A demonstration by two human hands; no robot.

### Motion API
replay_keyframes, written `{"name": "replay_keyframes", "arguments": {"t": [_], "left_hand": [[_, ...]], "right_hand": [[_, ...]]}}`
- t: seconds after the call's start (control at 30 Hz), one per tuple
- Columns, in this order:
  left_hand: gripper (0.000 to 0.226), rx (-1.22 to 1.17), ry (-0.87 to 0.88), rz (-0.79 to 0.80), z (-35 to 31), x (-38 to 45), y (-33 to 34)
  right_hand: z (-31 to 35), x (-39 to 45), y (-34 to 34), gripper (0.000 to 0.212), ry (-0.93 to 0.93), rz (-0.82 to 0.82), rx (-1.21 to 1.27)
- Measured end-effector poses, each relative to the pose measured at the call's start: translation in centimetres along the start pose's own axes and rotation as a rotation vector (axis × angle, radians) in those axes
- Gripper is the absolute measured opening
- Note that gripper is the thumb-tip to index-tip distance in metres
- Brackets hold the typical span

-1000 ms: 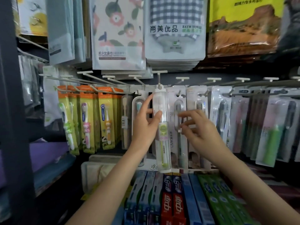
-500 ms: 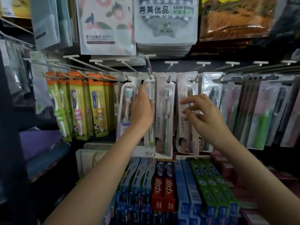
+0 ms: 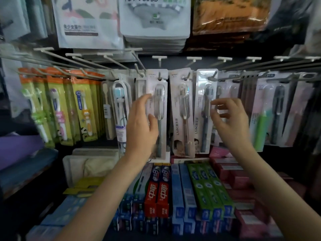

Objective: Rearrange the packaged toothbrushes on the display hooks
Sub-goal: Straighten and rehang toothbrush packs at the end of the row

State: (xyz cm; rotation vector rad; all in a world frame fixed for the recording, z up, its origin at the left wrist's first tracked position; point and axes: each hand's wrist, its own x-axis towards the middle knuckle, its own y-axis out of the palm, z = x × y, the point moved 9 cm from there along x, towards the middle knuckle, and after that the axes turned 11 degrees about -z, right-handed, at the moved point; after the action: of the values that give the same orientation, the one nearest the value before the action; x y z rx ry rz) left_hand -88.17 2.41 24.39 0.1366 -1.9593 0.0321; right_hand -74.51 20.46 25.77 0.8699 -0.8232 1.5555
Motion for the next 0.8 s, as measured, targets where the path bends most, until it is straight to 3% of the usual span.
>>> {"name": "replay_keyframes", "arguments": {"t": [0.07, 0.2, 0.33, 0.47, 0.63, 0.8], "left_hand": [[0.047, -0.019, 0.029, 0.042, -1.3, -0.6, 1.0], [0.045, -0.014, 0.116, 0.049, -3.9, -1.7, 2.6], [0.047, 0.019, 0.21, 0.13, -5.3, -3.1, 4.0], [0.052, 0.084, 0.149, 0.229, -4.3, -4.2, 6.0], [0.047, 0.089, 0.107, 0.193, -4.7, -5.0, 7.3], [0.051, 0.172, 0.098, 0.108, -4.9, -4.1, 7.7]], "right_hand": [[-2.3, 0.1, 0.2, 0.033, 0.099, -0.02, -0.046], [-6.3, -1.3, 3.6, 0.064, 0.319, 0.2, -0.032], [-7.0, -1.7, 3.0, 0.058, 0.24, 0.206, -0.058], [-7.9, -2.4, 2.1, 0.058, 0.247, 0.345, -0.025], [-7.3, -4.3, 1.6, 0.038, 0.182, 0.44, 0.004], [-5.7, -6.2, 3.8, 0.034, 0.152, 0.481, 0.147]]}}
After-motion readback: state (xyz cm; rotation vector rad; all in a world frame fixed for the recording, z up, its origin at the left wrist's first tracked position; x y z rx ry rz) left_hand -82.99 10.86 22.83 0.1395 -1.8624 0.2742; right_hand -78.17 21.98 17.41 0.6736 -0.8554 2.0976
